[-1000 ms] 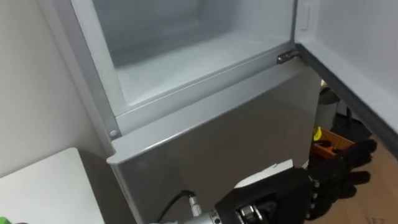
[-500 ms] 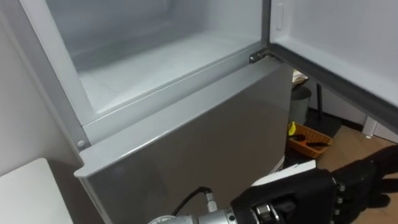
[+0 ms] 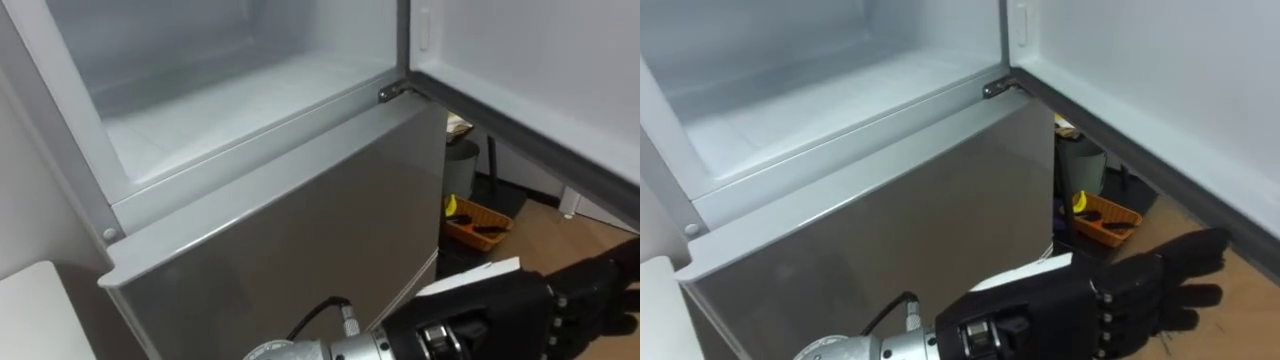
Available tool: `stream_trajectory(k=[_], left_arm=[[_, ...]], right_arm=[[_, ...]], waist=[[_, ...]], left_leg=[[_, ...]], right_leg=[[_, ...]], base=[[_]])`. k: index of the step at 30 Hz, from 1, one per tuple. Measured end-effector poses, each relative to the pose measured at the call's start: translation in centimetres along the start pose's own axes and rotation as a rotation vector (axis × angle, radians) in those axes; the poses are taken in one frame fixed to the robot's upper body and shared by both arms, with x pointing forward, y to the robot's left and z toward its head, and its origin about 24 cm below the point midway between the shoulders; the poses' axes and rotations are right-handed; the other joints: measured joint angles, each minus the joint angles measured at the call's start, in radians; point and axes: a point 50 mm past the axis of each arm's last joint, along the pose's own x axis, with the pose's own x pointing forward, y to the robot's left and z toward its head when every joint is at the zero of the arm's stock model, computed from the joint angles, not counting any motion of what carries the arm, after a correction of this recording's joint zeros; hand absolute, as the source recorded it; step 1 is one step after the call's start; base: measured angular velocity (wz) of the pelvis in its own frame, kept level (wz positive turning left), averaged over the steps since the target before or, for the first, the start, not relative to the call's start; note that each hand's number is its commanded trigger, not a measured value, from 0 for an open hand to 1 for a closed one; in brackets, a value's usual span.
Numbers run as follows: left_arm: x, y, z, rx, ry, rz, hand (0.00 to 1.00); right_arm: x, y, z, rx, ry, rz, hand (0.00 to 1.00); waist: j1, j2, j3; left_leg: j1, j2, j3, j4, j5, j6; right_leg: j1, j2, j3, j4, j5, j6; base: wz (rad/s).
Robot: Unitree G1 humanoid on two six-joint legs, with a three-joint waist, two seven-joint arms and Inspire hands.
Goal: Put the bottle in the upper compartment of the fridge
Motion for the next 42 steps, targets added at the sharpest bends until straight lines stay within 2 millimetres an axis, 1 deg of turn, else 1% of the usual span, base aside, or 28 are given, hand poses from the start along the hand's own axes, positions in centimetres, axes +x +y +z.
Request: stream_trajectory(k=[3,6,7,8,11,12,14,16,17,18,21,22,23,24,25,26,28,30,31,34,35,36,38,39,41,42], left_arm=[[0.1,0.2,0.3,0.018,0.002,0.0,0.0],[-0.1,0.6,0.7,0.028,-0.008,0.022,0.0],[-0.3,0.9,0.9,0.035,-0.016,0.041,0.0],[-0.4,1.0,1.1,0.04,-0.019,0.049,0.0],[-1.3,1.6,2.6,0.097,-0.052,0.088,0.0],[-1.5,1.6,3.0,0.109,-0.064,0.095,0.0],[-2.0,1.7,4.5,0.16,-0.113,0.124,0.0],[-2.4,1.8,5.4,0.188,-0.139,0.152,0.0],[-2.6,1.9,5.8,0.21,-0.146,0.176,0.0],[-2.7,1.9,6.0,0.224,-0.147,0.186,0.0],[-3.5,2.1,6.7,0.291,-0.145,0.253,0.0],[-4.0,2.1,6.9,0.313,-0.149,0.278,0.0],[-4.2,2.0,7.1,0.338,-0.15,0.295,0.0],[-4.2,2.0,7.2,0.349,-0.15,0.299,0.0],[-4.5,1.9,7.2,0.362,-0.153,0.311,0.0],[-4.6,1.8,7.3,0.377,-0.153,0.317,0.0],[-4.8,1.8,7.5,0.398,-0.161,0.329,0.0],[-5.3,2.0,7.7,0.41,-0.18,0.359,0.0],[-5.7,2.0,7.8,0.415,-0.188,0.379,0.0],[-6.9,1.8,8.2,0.444,-0.202,0.417,0.0],[-7.3,1.8,8.2,0.454,-0.208,0.432,0.0],[-7.6,1.8,8.1,0.457,-0.209,0.444,0.0],[-9.1,2.1,8.3,0.476,-0.218,0.532,0.0],[-9.6,2.2,8.4,0.481,-0.221,0.561,0.0],[-11.4,2.5,9.2,0.523,-0.246,0.681,0.0],[-11.8,2.6,9.4,0.537,-0.254,0.71,0.0]], right_arm=[[0.0,-0.1,-0.1,0.002,0.001,-0.002,0.0],[-0.1,-0.3,-0.3,0.006,0.006,-0.009,0.0],[-0.1,-0.5,-0.3,0.005,0.005,-0.012,0.0],[-0.1,-0.5,-0.2,0.004,0.005,-0.012,0.0],[-0.2,-0.8,-0.6,0.013,0.018,-0.025,0.0],[-0.2,-0.9,-0.7,0.015,0.023,-0.028,0.0],[-0.3,-1.1,-0.8,0.017,0.025,-0.033,0.0],[-0.3,-1.1,-0.7,0.014,0.023,-0.035,0.0],[-0.2,-1.1,-0.6,0.001,0.023,-0.041,0.0],[-0.2,-1.1,-0.6,-0.009,0.024,-0.045,0.0],[-0.3,-1.2,-0.7,-0.04,0.031,-0.055,0.0],[-0.3,-1.3,-0.8,-0.047,0.034,-0.057,0.0],[-0.3,-1.3,-0.9,-0.05,0.036,-0.059,0.0],[-0.3,-1.3,-1.0,-0.051,0.037,-0.061,0.0],[-0.3,-1.3,-1.0,-0.056,0.036,-0.066,0.0],[-0.3,-1.2,-1.0,-0.058,0.032,-0.068,0.0],[-0.3,-1.1,-1.1,-0.062,0.026,-0.067,0.0],[-0.3,-1.1,-1.0,-0.067,0.016,-0.067,0.0],[-0.3,-1.1,-1.0,-0.07,0.012,-0.067,0.0],[-0.3,-1.1,-1.2,-0.072,0.014,-0.066,0.0],[-0.4,-1.1,-1.5,-0.071,0.02,-0.068,0.0],[-0.4,-1.1,-1.7,-0.069,0.023,-0.069,0.0],[-0.4,-0.9,-2.1,-0.082,0.016,-0.082,0.0],[-0.5,-1.0,-2.2,-0.088,0.011,-0.085,0.0],[-0.6,-1.0,-2.6,-0.078,0.004,-0.101,0.0],[-0.6,-1.0,-2.6,-0.074,0.003,-0.103,0.0]], waist=[[0.018,0.001,-0.0008],[0.046,0.002,-0.001],[0.057,0.002,-0.0014],[0.06,0.003,-0.002],[0.087,0.006,-0.0039],[0.09,0.006,-0.004],[0.119,0.007,-0.0047],[0.13,0.007,-0.0046],[0.153,0.006,-0.0046],[0.164,0.006,-0.0046],[0.196,0.0,-0.0049],[0.201,-0.003,-0.0067],[0.215,-0.005,-0.0072],[0.22,-0.007,-0.008],[0.229,-0.01,-0.01],[0.247,-0.014,-0.0126],[0.268,-0.017,-0.0147],[0.274,-0.017,-0.0148],[0.277,-0.017,-0.0151],[0.288,-0.018,-0.0166],[0.301,-0.02,-0.0185],[0.301,-0.022,-0.0197],[0.31,-0.025,-0.0208],[0.316,-0.025,-0.021],[0.333,-0.027,-0.0208],[0.337,-0.028,-0.0206]], left_leg=[[0.002,0.0,-0.001,-0.001,0.0,0.0],[0.0,0.001,-0.002,-0.001,0.0,0.0],[-0.003,0.001,-0.008,-0.001,0.0,0.0],[-0.006,0.001,-0.013,0.0,0.0,0.0],[-0.019,0.001,-0.051,0.0,0.0,0.0],[-0.019,0.001,-0.058,0.0,0.0,0.0],[-0.023,0.0,-0.07,0.001,0.0,0.0],[-0.027,-0.001,-0.087,0.0,0.0,0.0],[-0.027,-0.001,-0.087,0.0,0.001,0.0],[-0.027,-0.001,-0.088,0.0,0.001,0.0],[-0.018,-0.003,-0.107,0.0,0.001,-0.001],[-0.016,-0.003,-0.116,0.001,0.001,-0.001],[-0.015,-0.004,-0.123,0.001,0.001,-0.001],[-0.015,-0.004,-0.127,0.001,0.001,-0.001],[-0.016,-0.005,-0.14,0.001,0.001,-0.001],[-0.016,-0.005,-0.143,0.001,0.001,-0.001],[-0.016,-0.005,-0.151,0.002,0.001,-0.001],[-0.015,-0.008,-0.166,0.003,0.001,-0.001],[-0.013,-0.016,-0.173,0.004,0.002,-0.002],[-0.013,-0.018,-0.178,0.004,0.003,-0.003],[-0.013,-0.018,-0.186,0.004,0.003,-0.003],[-0.014,-0.019,-0.193,0.004,0.003,-0.003],[-0.014,-0.018,-0.196,0.003,0.004,-0.004],[-0.014,-0.018,-0.195,0.003,0.004,-0.004],[-0.015,-0.019,-0.197,0.003,0.004,-0.004],[-0.016,-0.019,-0.199,0.003,0.004,-0.004]], right_leg=[[0.008,0.0,-0.002,0.001,0.0,-0.001],[0.009,-0.001,-0.01,0.002,0.001,-0.001],[0.007,-0.002,-0.013,0.002,0.001,-0.002],[0.005,-0.002,-0.017,0.002,0.001,-0.002],[0.006,-0.006,-0.049,0.0,0.001,-0.002],[0.009,-0.007,-0.058,-0.001,0.001,-0.002],[0.012,-0.009,-0.071,-0.002,0.001,-0.002],[0.014,-0.012,-0.088,-0.001,0.001,-0.002],[0.013,-0.012,-0.089,0.0,0.001,-0.002],[0.012,-0.012,-0.089,0.001,0.001,-0.002],[0.029,-0.015,-0.106,-0.001,0.001,-0.002],[0.036,-0.017,-0.116,-0.003,0.0,-0.002],[0.042,-0.018,-0.124,-0.006,0.0,-0.002],[0.043,-0.019,-0.13,-0.006,0.0,-0.002],[0.046,-0.021,-0.141,-0.006,0.0,-0.002],[0.046,-0.021,-0.144,-0.003,0.0,-0.002],[0.05,-0.022,-0.153,-0.002,0.0,-0.002],[0.057,-0.025,-0.164,-0.004,0.0,-0.002],[0.058,-0.027,-0.167,-0.008,0.0,0.0],[0.06,-0.028,-0.171,-0.016,-0.001,0.001],[0.063,-0.029,-0.18,-0.014,-0.001,0.001],[0.064,-0.03,-0.185,-0.014,-0.001,0.001],[0.065,-0.03,-0.191,-0.014,-0.001,0.001],[0.065,-0.03,-0.192,-0.014,-0.001,0.001],[0.068,-0.03,-0.194,-0.015,-0.001,0.001],[0.068,-0.03,-0.194,-0.015,-0.001,0.001]], base=[[0.0],[0.07],[0.07],[0.18],[0.29],[0.28],[0.21],[0.23],[0.13],[0.04],[0.16],[0.3],[0.27],[0.26],[0.18],[0.15],[0.13],[0.21],[0.19],[0.07],[0.07],[0.12],[0.08],[0.0],[0.02],[0.04]])
